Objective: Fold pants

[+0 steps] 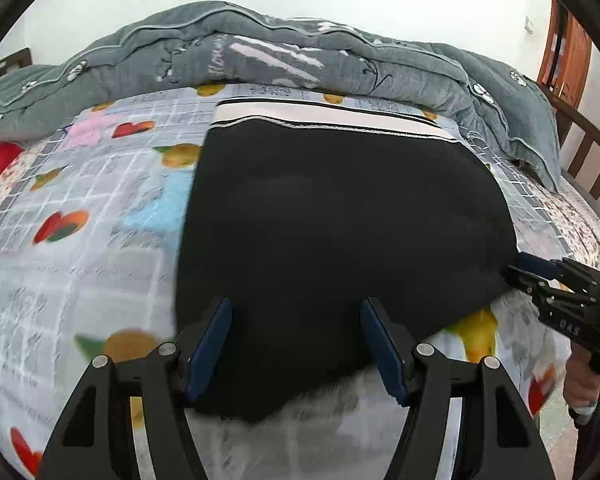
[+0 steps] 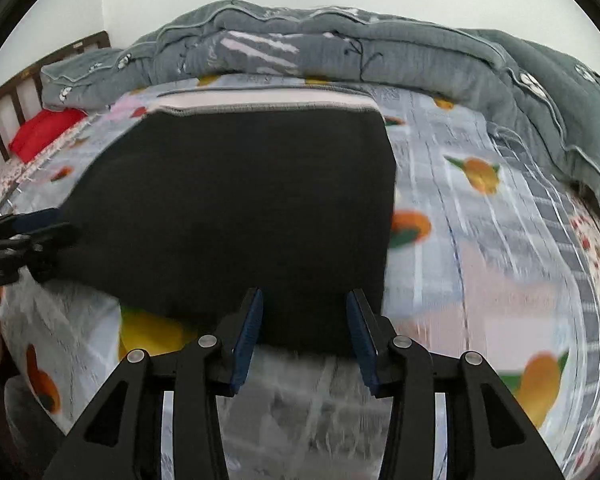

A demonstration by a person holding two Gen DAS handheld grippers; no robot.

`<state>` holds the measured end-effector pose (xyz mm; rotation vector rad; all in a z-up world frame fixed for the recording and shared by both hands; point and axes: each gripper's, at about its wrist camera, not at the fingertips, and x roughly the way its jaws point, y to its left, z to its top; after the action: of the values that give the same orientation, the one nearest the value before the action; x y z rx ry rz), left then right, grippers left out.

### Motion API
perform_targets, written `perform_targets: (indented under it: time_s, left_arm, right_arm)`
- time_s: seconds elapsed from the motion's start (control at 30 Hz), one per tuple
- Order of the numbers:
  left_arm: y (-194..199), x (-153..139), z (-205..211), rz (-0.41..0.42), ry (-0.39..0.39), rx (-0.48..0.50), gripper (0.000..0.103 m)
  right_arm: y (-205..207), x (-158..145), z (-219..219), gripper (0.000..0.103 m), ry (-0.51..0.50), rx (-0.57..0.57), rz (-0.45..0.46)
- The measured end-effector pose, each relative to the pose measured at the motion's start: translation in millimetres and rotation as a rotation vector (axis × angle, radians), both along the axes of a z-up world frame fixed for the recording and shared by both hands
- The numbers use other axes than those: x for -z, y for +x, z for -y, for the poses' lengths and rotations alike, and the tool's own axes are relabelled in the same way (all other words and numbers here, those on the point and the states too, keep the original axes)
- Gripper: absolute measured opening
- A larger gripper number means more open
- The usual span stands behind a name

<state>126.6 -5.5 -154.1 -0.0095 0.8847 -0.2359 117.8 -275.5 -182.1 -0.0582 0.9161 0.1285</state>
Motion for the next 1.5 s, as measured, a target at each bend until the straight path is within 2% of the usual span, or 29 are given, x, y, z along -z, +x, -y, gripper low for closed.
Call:
perform_targets:
  time_s: [0.07, 0.13, 0.23, 0.4, 0.47, 0.57, 0.63, 0.67, 0.77, 0.93, 0.97, 1.2, 1.27, 1.3, 1.33, 1.37, 1.43, 1.47, 1.5]
  left_arm:
    - [-8.0, -3.4, -8.6, -0.002, 0.043, -0.017, 0.065]
    - [-13.2, -3.1, -20.1, -0.011, 0.117, -0.047, 0.065]
    - [-26.9, 1.8, -33.6, -0.032, 0.146, -0.012, 0.065]
    - [-41.8, 17.7, -32.4, -0.003, 0.306, 0.009, 0.065]
    - [-41.0, 18.2, -31.6, 0.025, 0.325, 0.011, 0.065]
    - [-32.5, 17.0, -29.3, 0.028, 0.321, 0.022, 0.065]
    - [-28.9, 16.8, -22.7, 0.032, 0.309, 0.071, 0.055]
    - [-29.8, 16.1, -19.9, 0.040, 0.303, 0.100, 0.053]
    - [-29.1, 17.8, -18.8, 0.048, 0.322, 0.143, 0.054]
    - [-34.5, 16.7, -36.0, 0.018, 0.177, 0.186, 0.056]
    - [-36.7, 17.1, -35.7, 0.021, 0.169, 0.185, 0.056]
    - [-31.5, 23.5, -23.0, 0.072, 0.226, 0.156, 0.056]
    - [-29.7, 22.3, -20.2, 0.092, 0.244, 0.155, 0.049]
    - [-29.2, 21.8, -18.3, 0.096, 0.239, 0.158, 0.033]
    - [-30.0, 19.9, -16.9, 0.105, 0.227, 0.151, 0.023]
    - [-32.6, 15.5, -17.9, 0.142, 0.213, 0.119, 0.017]
    - [-37.5, 6.9, -30.0, 0.188, 0.102, 0.070, 0.012]
    - [-35.2, 8.8, -36.5, 0.167, 0.057, 0.048, 0.012]
    - [-28.7, 19.1, -42.6, 0.107, 0.030, 0.020, 0.012]
  right_arm:
    - [-4.6, -2.7, 4.2, 0.043, 0.018, 0.017, -0.018]
    - [-8.1, -6.3, 8.8, 0.043, 0.035, 0.041, -0.032]
    - [-15.5, -9.9, 14.6, 0.043, 0.051, 0.066, -0.027]
    - [-31.1, -9.7, 20.3, 0.043, 0.104, 0.102, -0.032]
    - [-34.5, -9.1, 18.4, 0.043, 0.115, 0.101, -0.043]
    - [-37.8, -9.5, 15.5, 0.043, 0.104, 0.098, -0.047]
    - [-38.6, -10.7, 14.5, 0.043, 0.108, 0.100, -0.049]
    - [-38.8, -11.5, 14.1, 0.043, 0.109, 0.104, -0.049]
    - [-40.0, -13.2, 14.3, 0.043, 0.102, 0.104, -0.045]
    - [-39.7, -14.2, 17.6, 0.043, 0.108, 0.108, -0.045]
    - [-39.1, -13.7, 17.5, 0.043, 0.114, 0.109, -0.047]
    - [-37.8, -8.1, 6.6, 0.043, 0.087, 0.098, -0.059]
    - [-38.6, -7.0, 5.5, 0.043, 0.087, 0.095, -0.062]
    - [-38.9, -6.3, 5.4, 0.043, 0.091, 0.094, -0.065]
    - [-38.8, -5.3, 4.8, 0.043, 0.094, 0.093, -0.070]
    - [-38.9, -4.4, 4.2, 0.043, 0.093, 0.093, -0.072]
    - [-39.9, -3.0, 2.2, 0.043, 0.092, 0.091, -0.073]
    - [-40.5, -2.3, 1.3, 0.043, 0.093, 0.088, -0.075]
    - [-41.0, -1.7, 0.3, 0.043, 0.091, 0.084, -0.076]
